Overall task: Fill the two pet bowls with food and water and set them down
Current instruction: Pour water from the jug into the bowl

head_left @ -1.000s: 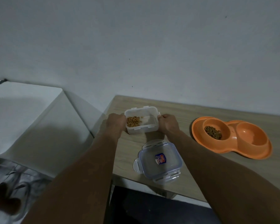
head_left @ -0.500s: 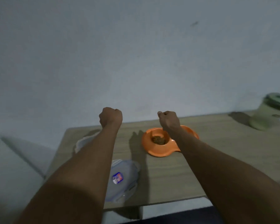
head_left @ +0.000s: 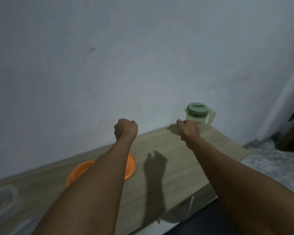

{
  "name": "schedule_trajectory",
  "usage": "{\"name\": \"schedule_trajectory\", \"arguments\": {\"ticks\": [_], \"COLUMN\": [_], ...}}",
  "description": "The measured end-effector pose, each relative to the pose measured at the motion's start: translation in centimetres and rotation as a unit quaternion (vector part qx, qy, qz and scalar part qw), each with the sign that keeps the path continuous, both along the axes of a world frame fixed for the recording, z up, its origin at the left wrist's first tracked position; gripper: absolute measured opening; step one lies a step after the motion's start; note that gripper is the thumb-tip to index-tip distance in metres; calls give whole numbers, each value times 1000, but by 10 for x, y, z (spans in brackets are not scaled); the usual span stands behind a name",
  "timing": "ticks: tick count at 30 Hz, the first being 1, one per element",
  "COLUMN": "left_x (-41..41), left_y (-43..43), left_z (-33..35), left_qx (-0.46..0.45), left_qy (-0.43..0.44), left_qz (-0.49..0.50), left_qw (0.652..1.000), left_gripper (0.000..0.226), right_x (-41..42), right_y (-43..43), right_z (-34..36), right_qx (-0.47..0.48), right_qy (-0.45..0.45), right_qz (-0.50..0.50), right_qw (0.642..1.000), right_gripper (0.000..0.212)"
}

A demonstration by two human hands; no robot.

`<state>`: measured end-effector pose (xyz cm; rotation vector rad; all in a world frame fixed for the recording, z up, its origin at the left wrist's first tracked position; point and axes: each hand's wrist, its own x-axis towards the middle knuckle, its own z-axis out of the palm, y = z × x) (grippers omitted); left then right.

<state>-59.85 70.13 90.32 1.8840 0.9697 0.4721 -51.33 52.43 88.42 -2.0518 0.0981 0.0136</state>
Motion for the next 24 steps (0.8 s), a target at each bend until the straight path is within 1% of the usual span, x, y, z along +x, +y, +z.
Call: {"name": "schedule_trajectory", "arguments": {"ticks": [4, 8, 11, 15, 17, 20, 24], "left_x": [70, 128, 155, 191, 208, 232, 251], "left_y": [-58, -112, -137, -161, -171, -179, -187], "left_z": [-13, -27, -35, -38, -41, -49, -59], "left_qx": [-12, -16, -19, -47, -72, -124, -196], "left_qy": [-5, 10, 24, 33, 38, 25, -10], "left_qz": [0, -15, -30, -48, -63, -73, -71], "left_qw": [1000, 1000, 999, 997, 995, 989, 978], "left_gripper": [32, 40, 46, 49, 49, 58, 68], "right_x": [67, 132, 163, 200, 219, 234, 239], "right_y": [-57, -105, -125, -140, -145, -147, -145], "right_z": [-7, -16, -22, -24, -29, -35, -43], "right_qx": [-8, -25, -16, 31, 34, 40, 62], "right_qy": [4, 13, 36, 54, 62, 82, 121], "right_qz": [-23, -54, -67, -75, -61, -18, 34], "right_qw": [1000, 998, 997, 995, 996, 996, 990], "right_gripper": [44, 42, 43, 54, 57, 53, 64]}}
